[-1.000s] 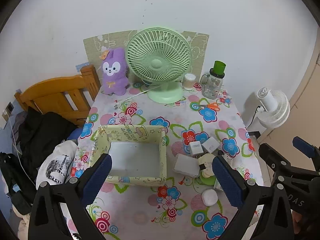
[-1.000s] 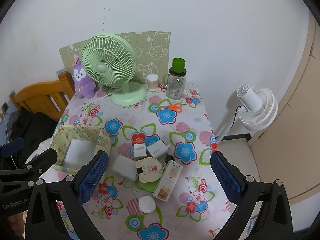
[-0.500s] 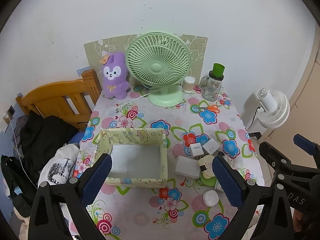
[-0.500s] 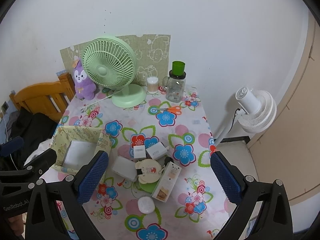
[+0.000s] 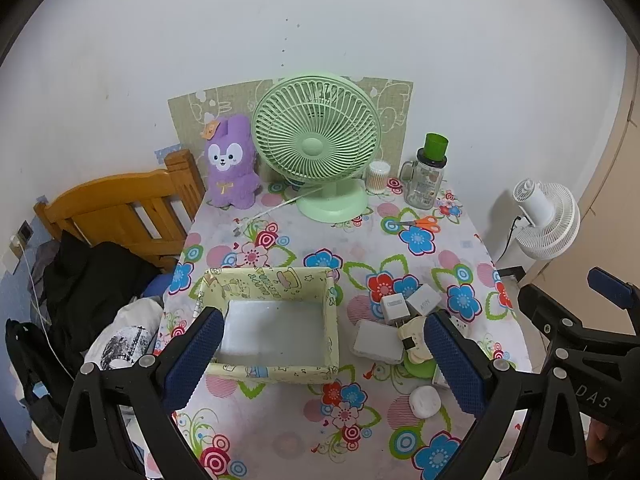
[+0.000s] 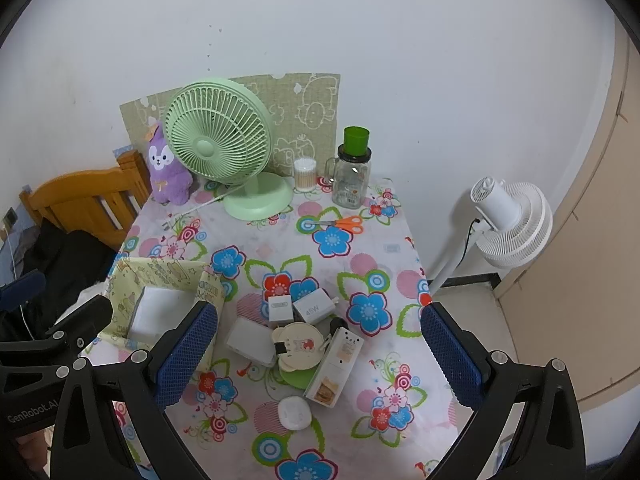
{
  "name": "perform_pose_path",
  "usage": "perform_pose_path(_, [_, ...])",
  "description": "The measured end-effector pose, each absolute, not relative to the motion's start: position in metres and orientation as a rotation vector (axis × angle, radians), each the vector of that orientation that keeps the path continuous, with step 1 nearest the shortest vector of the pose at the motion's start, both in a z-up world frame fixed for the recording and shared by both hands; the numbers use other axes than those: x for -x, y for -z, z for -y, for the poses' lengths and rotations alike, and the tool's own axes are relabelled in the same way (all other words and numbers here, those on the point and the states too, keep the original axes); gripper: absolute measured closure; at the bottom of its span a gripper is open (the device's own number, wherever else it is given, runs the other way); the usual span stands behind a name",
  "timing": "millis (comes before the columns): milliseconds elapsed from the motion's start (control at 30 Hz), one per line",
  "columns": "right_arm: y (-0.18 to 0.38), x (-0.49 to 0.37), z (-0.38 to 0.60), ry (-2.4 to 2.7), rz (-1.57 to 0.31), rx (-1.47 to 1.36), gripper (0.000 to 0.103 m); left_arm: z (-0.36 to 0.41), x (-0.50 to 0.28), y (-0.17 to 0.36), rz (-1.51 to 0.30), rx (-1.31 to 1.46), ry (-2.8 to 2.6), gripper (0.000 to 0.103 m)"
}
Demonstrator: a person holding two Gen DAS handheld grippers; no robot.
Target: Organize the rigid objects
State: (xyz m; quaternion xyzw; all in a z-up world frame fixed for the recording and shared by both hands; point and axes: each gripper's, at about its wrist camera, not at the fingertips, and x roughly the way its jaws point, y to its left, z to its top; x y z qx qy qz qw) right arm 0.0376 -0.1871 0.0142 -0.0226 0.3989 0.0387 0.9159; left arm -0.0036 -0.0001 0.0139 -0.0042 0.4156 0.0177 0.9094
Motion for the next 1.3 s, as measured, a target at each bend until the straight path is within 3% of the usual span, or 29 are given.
perform_pose_path(1300, [0.005, -0.054, 0.190, -0.114, -0.871, 0.060, 0.000, 0.005, -0.004, 0.001, -0.890, 0.021, -0.046, 0.002])
